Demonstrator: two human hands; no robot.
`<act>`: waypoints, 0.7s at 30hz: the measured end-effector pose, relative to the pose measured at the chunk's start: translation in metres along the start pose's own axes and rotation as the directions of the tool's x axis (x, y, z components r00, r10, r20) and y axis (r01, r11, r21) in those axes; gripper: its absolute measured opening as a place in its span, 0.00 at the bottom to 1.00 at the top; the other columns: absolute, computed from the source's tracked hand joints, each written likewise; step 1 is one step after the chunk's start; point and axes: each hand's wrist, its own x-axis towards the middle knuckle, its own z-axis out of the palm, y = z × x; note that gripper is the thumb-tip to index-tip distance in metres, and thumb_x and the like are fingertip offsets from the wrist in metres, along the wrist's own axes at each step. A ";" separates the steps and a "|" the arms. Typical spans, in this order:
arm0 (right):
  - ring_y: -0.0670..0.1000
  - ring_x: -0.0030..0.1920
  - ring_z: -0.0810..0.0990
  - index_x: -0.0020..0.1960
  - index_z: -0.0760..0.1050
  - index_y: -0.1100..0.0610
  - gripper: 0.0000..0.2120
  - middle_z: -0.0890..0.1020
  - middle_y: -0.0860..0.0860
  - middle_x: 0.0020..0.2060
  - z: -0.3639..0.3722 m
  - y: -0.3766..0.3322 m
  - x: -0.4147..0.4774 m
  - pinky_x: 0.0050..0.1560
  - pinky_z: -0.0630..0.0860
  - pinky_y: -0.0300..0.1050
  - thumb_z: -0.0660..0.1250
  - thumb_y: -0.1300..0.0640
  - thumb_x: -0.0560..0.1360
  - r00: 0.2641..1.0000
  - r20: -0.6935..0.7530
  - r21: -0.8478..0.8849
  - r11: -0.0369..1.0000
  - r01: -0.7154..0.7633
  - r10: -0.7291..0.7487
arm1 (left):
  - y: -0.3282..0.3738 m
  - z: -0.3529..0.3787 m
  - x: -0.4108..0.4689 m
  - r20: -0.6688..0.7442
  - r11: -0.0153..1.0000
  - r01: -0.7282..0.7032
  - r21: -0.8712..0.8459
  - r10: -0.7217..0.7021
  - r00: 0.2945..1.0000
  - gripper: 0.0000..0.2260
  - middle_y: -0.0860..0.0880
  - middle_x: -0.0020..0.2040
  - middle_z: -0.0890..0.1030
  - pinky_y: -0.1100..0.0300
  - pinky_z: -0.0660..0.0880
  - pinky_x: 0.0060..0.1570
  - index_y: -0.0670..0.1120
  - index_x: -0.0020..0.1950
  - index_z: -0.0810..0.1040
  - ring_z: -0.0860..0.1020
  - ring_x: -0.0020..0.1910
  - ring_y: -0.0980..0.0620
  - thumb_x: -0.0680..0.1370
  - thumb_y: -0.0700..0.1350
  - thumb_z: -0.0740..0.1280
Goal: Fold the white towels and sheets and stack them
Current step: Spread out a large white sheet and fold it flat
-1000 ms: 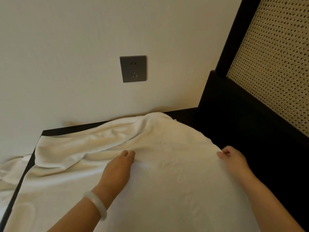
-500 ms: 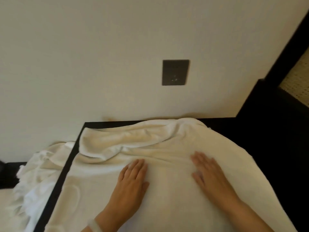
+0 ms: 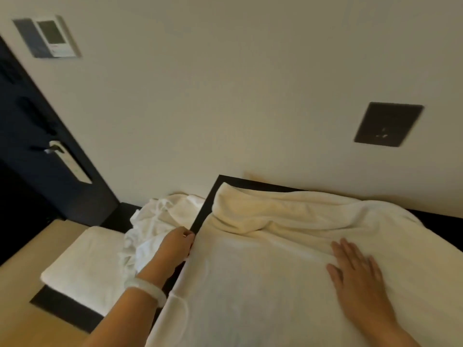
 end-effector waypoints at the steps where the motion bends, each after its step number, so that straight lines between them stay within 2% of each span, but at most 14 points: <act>1: 0.56 0.76 0.64 0.74 0.68 0.57 0.38 0.67 0.55 0.75 0.002 0.001 0.000 0.75 0.56 0.60 0.39 0.36 0.78 0.999 -0.040 0.019 1.000 0.012 -0.011 | 0.000 -0.008 0.004 0.112 0.992 0.055 -0.115 -0.042 0.993 0.08 0.39 0.47 0.82 0.53 0.81 0.42 0.41 0.51 0.80 0.81 0.42 0.45 0.82 0.43 0.62; 2: 0.58 0.74 0.67 0.73 0.71 0.58 0.41 0.69 0.57 0.74 0.002 0.002 -0.001 0.73 0.58 0.62 0.36 0.34 0.78 0.998 -0.059 0.032 0.999 0.022 -0.020 | 0.000 -0.015 0.007 0.224 0.976 0.084 -0.203 -0.037 0.974 0.09 0.39 0.47 0.83 0.57 0.80 0.39 0.39 0.52 0.81 0.81 0.39 0.47 0.82 0.43 0.64; 4: 0.60 0.72 0.69 0.70 0.73 0.61 0.42 0.72 0.59 0.71 -0.002 0.000 -0.002 0.70 0.59 0.63 0.36 0.35 0.79 0.995 -0.081 0.045 0.998 0.053 -0.049 | -0.002 -0.025 0.009 0.383 0.948 0.121 -0.294 0.001 0.924 0.11 0.41 0.46 0.83 0.59 0.78 0.39 0.37 0.54 0.83 0.80 0.38 0.49 0.80 0.44 0.67; 7: 0.58 0.69 0.69 0.69 0.74 0.63 0.39 0.74 0.60 0.70 -0.006 -0.005 -0.007 0.69 0.59 0.61 0.39 0.37 0.81 0.985 -0.137 0.039 0.993 0.115 -0.109 | -0.006 -0.027 0.017 0.481 0.941 0.169 -0.294 -0.007 0.877 0.11 0.41 0.47 0.83 0.59 0.77 0.44 0.38 0.55 0.84 0.78 0.43 0.48 0.78 0.44 0.71; 8: 0.57 0.69 0.70 0.69 0.74 0.63 0.40 0.74 0.59 0.69 -0.007 -0.005 -0.008 0.70 0.59 0.61 0.39 0.36 0.81 0.989 -0.112 0.045 0.993 0.106 -0.101 | -0.006 -0.024 0.020 0.459 0.950 0.148 -0.274 -0.006 0.888 0.10 0.41 0.47 0.84 0.59 0.77 0.43 0.39 0.53 0.84 0.78 0.42 0.47 0.77 0.44 0.72; 9: 0.57 0.70 0.71 0.70 0.73 0.62 0.41 0.74 0.58 0.70 -0.008 -0.003 -0.006 0.71 0.58 0.60 0.37 0.34 0.80 0.995 -0.068 0.048 0.995 0.082 -0.079 | -0.005 -0.021 0.024 0.380 0.963 0.097 -0.253 0.007 0.925 0.09 0.40 0.45 0.84 0.59 0.78 0.42 0.39 0.50 0.85 0.78 0.41 0.47 0.77 0.44 0.72; 11: 0.56 0.74 0.67 0.74 0.68 0.58 0.44 0.70 0.55 0.73 -0.007 0.004 -0.001 0.75 0.54 0.60 0.35 0.31 0.76 1.000 0.021 0.018 1.000 0.013 -0.013 | -0.004 -0.012 0.033 0.082 0.986 -0.047 -0.161 0.061 0.995 0.08 0.40 0.40 0.82 0.58 0.77 0.40 0.39 0.45 0.83 0.78 0.37 0.47 0.78 0.43 0.70; 12: 0.54 0.76 0.63 0.76 0.65 0.56 0.44 0.66 0.53 0.76 -0.006 0.008 0.001 0.77 0.51 0.59 0.34 0.31 0.74 0.998 0.050 -0.012 1.000 -0.025 0.026 | -0.004 -0.006 0.034 -0.074 0.992 -0.110 -0.064 0.106 0.992 0.10 0.42 0.39 0.81 0.57 0.75 0.40 0.39 0.43 0.81 0.77 0.37 0.48 0.79 0.44 0.68; 13: 0.52 0.78 0.59 0.78 0.61 0.54 0.44 0.62 0.51 0.77 -0.005 0.012 0.003 0.77 0.48 0.58 0.34 0.32 0.72 0.996 0.064 -0.042 0.998 -0.054 0.056 | -0.004 0.001 0.034 -0.171 0.988 -0.146 0.056 0.154 0.973 0.11 0.44 0.39 0.79 0.57 0.73 0.40 0.39 0.44 0.79 0.75 0.37 0.49 0.81 0.45 0.65; 15: 0.51 0.79 0.55 0.79 0.56 0.51 0.45 0.58 0.49 0.79 -0.002 0.017 0.004 0.77 0.44 0.56 0.30 0.30 0.71 0.995 0.058 -0.078 0.994 -0.079 0.084 | -0.004 0.017 0.030 -0.216 0.954 -0.141 0.265 0.202 0.955 0.11 0.46 0.41 0.77 0.55 0.71 0.41 0.40 0.46 0.75 0.74 0.39 0.48 0.83 0.45 0.60; 17: 0.48 0.79 0.51 0.80 0.50 0.48 0.44 0.53 0.46 0.80 0.000 0.021 0.008 0.76 0.41 0.57 0.26 0.29 0.72 0.993 0.072 -0.122 0.989 -0.088 0.097 | -0.001 0.032 0.025 -0.258 0.885 -0.156 0.440 0.290 0.921 0.04 0.45 0.46 0.75 0.53 0.72 0.45 0.41 0.49 0.72 0.74 0.45 0.45 0.81 0.39 0.59; 18: 0.47 0.80 0.48 0.81 0.47 0.47 0.43 0.50 0.45 0.80 0.000 0.023 0.013 0.76 0.40 0.57 0.25 0.30 0.72 0.990 0.094 -0.134 0.987 -0.088 0.101 | 0.002 0.038 0.023 -0.277 0.837 -0.207 0.506 0.386 0.880 0.03 0.44 0.47 0.74 0.52 0.73 0.46 0.41 0.50 0.72 0.74 0.46 0.44 0.79 0.36 0.60; 19: 0.46 0.79 0.47 0.81 0.47 0.46 0.43 0.49 0.44 0.80 0.000 0.024 0.018 0.76 0.40 0.57 0.26 0.31 0.70 0.988 0.113 -0.128 0.988 -0.090 0.105 | 0.006 0.045 0.022 -0.270 0.778 -0.277 0.563 0.491 0.828 0.06 0.44 0.47 0.74 0.51 0.74 0.46 0.40 0.51 0.73 0.74 0.46 0.43 0.76 0.33 0.63; 21: 0.47 0.79 0.48 0.80 0.52 0.47 0.43 0.53 0.45 0.80 0.000 0.025 0.030 0.77 0.40 0.56 0.29 0.32 0.70 0.989 0.102 -0.093 0.991 -0.097 0.107 | 0.009 0.058 0.023 -0.222 0.662 -0.425 0.617 0.665 0.713 0.09 0.43 0.47 0.75 0.49 0.76 0.46 0.40 0.53 0.76 0.74 0.45 0.43 0.74 0.34 0.68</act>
